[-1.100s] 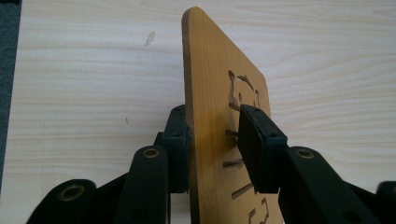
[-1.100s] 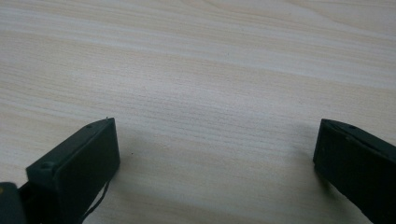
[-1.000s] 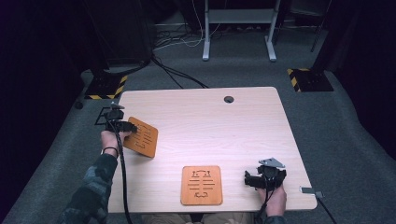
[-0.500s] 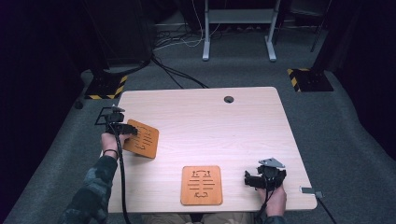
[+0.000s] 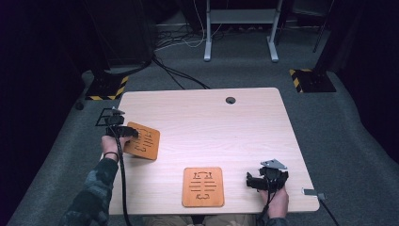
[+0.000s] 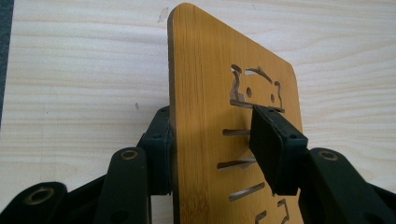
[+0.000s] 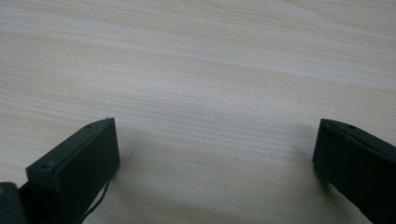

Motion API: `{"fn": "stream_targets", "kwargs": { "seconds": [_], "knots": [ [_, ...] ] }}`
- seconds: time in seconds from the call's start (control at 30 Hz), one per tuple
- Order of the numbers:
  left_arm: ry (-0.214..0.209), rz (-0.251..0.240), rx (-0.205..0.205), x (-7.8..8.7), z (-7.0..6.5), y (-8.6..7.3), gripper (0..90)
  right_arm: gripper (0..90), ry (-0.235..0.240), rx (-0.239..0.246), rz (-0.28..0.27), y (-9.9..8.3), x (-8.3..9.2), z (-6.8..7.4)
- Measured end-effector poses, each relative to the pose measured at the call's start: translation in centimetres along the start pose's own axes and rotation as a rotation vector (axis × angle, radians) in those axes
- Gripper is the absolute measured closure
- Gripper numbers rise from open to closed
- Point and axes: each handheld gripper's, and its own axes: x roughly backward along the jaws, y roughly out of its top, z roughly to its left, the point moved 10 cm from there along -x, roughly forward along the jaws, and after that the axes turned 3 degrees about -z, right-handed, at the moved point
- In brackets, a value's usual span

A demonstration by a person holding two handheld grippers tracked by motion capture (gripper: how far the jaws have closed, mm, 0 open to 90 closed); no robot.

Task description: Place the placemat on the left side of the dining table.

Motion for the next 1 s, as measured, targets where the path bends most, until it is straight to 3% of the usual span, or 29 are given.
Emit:
{"fn": "stream_targets", "kwargs": {
  "seconds": [1.0],
  "knots": [
    [-0.005, 0.03, 0.032, -1.03, 0.94, -0.86, 46.9, 0.0, 0.0, 0.0, 0.0, 0.0, 0.0, 0.0]
  ]
}}
